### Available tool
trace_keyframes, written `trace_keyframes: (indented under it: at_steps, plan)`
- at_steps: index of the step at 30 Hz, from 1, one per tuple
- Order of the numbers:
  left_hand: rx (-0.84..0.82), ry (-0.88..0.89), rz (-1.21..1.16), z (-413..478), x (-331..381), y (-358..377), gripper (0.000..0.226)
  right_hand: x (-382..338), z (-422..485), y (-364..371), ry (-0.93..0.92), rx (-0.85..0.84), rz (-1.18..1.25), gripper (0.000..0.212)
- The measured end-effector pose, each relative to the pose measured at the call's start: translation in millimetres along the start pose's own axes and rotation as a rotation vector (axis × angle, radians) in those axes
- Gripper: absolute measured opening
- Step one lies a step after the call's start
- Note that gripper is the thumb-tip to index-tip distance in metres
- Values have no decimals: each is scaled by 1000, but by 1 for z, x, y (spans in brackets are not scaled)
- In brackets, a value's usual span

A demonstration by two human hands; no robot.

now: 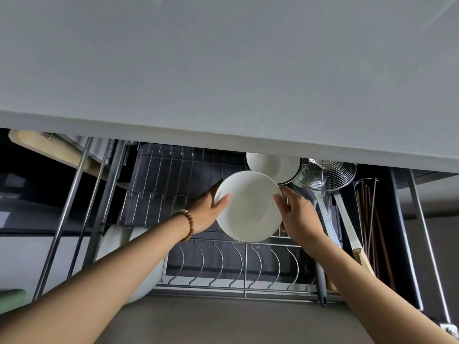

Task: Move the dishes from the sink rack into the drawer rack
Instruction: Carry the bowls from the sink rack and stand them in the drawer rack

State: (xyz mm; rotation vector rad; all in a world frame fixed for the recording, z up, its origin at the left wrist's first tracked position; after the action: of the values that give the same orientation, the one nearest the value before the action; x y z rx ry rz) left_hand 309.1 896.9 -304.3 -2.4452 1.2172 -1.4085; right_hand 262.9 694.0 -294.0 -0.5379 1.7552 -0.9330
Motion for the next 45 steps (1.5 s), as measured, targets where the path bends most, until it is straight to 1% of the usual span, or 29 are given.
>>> trace_keyframes:
  at_steps: [2,3,4,6,8,11,13,15,17,19,20,22,24,25,28,29,31,32,33,35,36,38,41,42,45]
  plan:
    - [61,49,-63,-7,7,-7,40,-7,-2,-5,-14,1,30,23]
    - [78,52,-108,-12,11,-12,33,-11,-3,-7,-15,0,57,21]
    - [79,17,-160,-18,14,-18,29,-16,-5,-9,-13,-5,95,19]
    - [59,-69,-274,-31,16,-29,32,-30,-12,-12,-15,-35,185,16]
    - [75,-81,-331,-41,11,-42,39,-47,-19,-14,-27,-83,267,15]
    - [140,-81,-390,-55,3,-62,43,-72,-31,-8,-37,-150,317,14]
    - [162,-83,-420,-62,-4,-72,42,-85,-37,-3,8,-200,409,17]
    - [175,-124,-478,-69,-13,-80,34,-97,-43,-3,54,-299,513,26]
    - [190,-178,-564,-76,-23,-87,25,-107,-51,-1,103,-475,633,35]
    - [180,-186,-586,-82,-32,-91,24,-113,-58,4,207,-653,861,46]
    - [172,-186,-589,-84,-35,-93,27,-116,-61,5,241,-704,947,50]
    - [160,-166,-573,-88,-38,-96,28,-121,-64,4,243,-745,1009,53]
    - [165,-158,-542,-91,-40,-98,28,-124,-67,2,230,-760,1010,59]
    - [163,-149,-513,-93,-42,-100,34,-125,-69,2,235,-762,1001,62]
    - [157,-86,-370,-99,-46,-106,68,-127,-72,2,267,-692,906,56]
    - [162,-67,-335,-100,-49,-108,70,-128,-74,2,277,-652,855,53]
    - [159,-29,-237,-103,-58,-111,60,-127,-76,1,298,-570,749,56]
    - [140,-26,-165,-105,-64,-111,59,-126,-78,1,302,-537,690,58]
    - [123,-32,-100,-107,-71,-111,65,-125,-80,1,298,-509,620,59]
    - [110,-50,10,-108,-87,-109,86,-122,-84,4,279,-466,487,62]
    - [106,-53,43,-107,-95,-109,90,-121,-87,7,274,-450,451,63]
    - [71,-72,46,-107,-100,-107,86,-119,-90,14,277,-431,416,65]
    - [43,-89,70,-105,-101,-103,69,-114,-96,29,269,-433,342,68]
    - [40,-85,81,-105,-101,-103,69,-112,-97,34,269,-434,328,67]
    - [25,-98,110,-104,-105,-104,80,-108,-102,50,299,-447,352,65]
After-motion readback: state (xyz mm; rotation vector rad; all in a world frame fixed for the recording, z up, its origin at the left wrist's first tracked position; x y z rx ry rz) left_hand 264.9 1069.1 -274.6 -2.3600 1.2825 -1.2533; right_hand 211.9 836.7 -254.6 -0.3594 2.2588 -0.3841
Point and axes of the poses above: each hand's wrist, its own z-axis towards the middle knuckle, its own y-axis out of the palm, x = y × z, the point moved 3 cm from there along z, towards the middle knuckle, and after that the axes turned 8 degrees about x, right-handed, at the moved point
